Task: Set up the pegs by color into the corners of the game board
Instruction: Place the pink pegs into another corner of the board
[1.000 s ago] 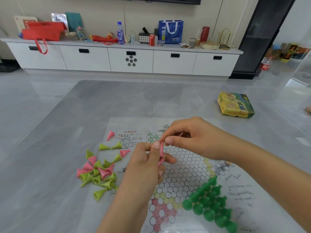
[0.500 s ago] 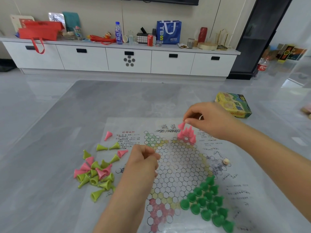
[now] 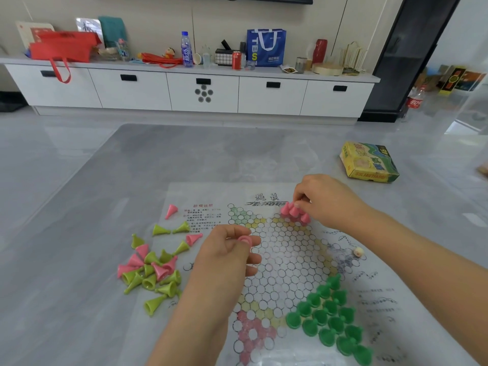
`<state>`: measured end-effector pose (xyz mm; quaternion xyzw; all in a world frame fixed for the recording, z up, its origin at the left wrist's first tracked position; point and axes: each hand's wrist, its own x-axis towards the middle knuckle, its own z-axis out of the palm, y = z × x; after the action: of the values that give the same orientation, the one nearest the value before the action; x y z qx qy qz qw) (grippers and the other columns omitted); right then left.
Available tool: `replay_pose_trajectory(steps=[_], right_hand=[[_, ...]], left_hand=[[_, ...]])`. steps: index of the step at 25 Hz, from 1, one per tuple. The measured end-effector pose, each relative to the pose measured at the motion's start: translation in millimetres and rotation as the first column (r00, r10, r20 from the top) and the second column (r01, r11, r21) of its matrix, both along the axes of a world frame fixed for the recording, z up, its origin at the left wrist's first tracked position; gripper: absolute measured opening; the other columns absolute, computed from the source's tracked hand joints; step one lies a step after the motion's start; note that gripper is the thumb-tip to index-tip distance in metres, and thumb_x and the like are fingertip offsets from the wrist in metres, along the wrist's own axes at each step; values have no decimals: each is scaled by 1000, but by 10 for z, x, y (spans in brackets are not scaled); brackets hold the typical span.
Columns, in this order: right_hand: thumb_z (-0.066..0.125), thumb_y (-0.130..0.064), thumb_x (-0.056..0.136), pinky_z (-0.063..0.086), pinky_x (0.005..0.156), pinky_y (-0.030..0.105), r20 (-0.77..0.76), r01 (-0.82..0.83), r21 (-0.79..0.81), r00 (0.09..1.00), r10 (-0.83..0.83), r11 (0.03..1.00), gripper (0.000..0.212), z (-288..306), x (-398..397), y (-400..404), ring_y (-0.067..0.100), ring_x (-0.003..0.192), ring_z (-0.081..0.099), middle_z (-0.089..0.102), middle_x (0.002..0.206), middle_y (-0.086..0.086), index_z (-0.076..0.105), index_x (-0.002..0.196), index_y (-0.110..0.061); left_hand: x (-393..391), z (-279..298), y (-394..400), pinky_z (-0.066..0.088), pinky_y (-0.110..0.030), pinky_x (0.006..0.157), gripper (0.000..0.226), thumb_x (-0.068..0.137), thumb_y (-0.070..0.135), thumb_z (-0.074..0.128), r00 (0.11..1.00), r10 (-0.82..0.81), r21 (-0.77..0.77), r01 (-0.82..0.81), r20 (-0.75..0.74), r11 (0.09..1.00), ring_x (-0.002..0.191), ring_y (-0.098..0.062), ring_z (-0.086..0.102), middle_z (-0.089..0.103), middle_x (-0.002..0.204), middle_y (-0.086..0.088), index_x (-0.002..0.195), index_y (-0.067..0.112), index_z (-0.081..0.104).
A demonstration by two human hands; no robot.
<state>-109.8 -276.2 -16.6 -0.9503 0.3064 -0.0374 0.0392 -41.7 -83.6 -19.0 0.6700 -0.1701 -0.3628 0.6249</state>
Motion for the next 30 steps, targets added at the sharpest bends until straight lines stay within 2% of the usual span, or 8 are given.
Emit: replay_pose_trajectory(steps=[6, 10, 14, 20, 24, 27, 29, 30], right_hand=[[53, -17, 86, 40, 59, 21, 20, 8, 62, 1000, -9, 998, 15, -25, -17, -16, 7, 68, 56, 46, 68, -15, 68, 85, -17], [52, -17, 87, 44, 67, 25, 17, 0, 27, 1000, -1, 1000, 15, -55, -10, -17, 9, 76, 52, 46, 77, -11, 67, 88, -17], [53, -16, 87, 45, 66, 23, 33, 5, 61, 999, -7, 998, 15, -57, -17, -8, 6, 68, 56, 45, 72, -16, 67, 86, -18], [50, -16, 88, 53, 77, 33, -13, -20, 15, 1000, 20, 1000, 18, -56, -6, -12, 12, 79, 59, 57, 95, -2, 68, 91, -15], [50, -18, 89, 48, 70, 23, -20, -26, 39, 999, 27, 999, 20, -32, -35, -22, 9, 76, 55, 53, 84, -7, 69, 92, -15], [46, -19, 91, 40, 70, 24, -6, -30, -19, 1000, 30, 999, 23, 98, -43, -4, 13, 84, 54, 59, 94, -1, 68, 96, -14], [46, -20, 92, 39, 68, 22, 67, -51, -6, 996, 51, 999, 22, 217, -38, 77, 12, 81, 54, 62, 96, 0, 67, 96, -14], [48, -21, 91, 41, 64, 20, 130, -79, 74, 989, 69, 994, 20, 274, -32, 159, 10, 76, 56, 64, 91, -2, 67, 95, -16]], left_hand=[[14, 5, 7, 47, -23, 59, 14, 93, 14, 45, 1000, -6, 1, 6, -27, 1000, 60, -12, 56, 71, 85, 2, 88, 15, 58], [22, 10, 10, 46, -24, 57, 14, 93, 14, 45, 999, -7, -2, 7, -32, 1000, 60, -13, 55, 70, 83, 1, 87, 14, 58], [37, 4, 8, 45, -23, 54, 15, 93, 12, 44, 1000, 6, -2, -6, -29, 1000, 58, -14, 54, 70, 82, 0, 86, 14, 58], [32, -15, 3, 46, -24, 57, 15, 93, 15, 44, 999, 11, -12, -12, -31, 1000, 59, -13, 55, 72, 82, 1, 86, 16, 58], [43, -29, -2, 46, -23, 56, 17, 94, 14, 43, 999, 16, -25, -17, -32, 1000, 58, -13, 55, 72, 81, 1, 87, 16, 58], [45, -32, 8, 48, -22, 56, 19, 95, 18, 41, 1000, 3, -41, -4, -13, 999, 57, -11, 57, 73, 79, 2, 87, 15, 58], [34, -13, 21, 48, -21, 54, 26, 97, 24, 37, 1000, -27, -48, 27, -2, 998, 54, -10, 57, 75, 75, 0, 86, 10, 56], [27, 2, 28, 47, -20, 51, 30, 97, 27, 34, 999, -44, -52, 44, -3, 998, 51, -10, 56, 75, 73, -2, 85, 8, 54]])
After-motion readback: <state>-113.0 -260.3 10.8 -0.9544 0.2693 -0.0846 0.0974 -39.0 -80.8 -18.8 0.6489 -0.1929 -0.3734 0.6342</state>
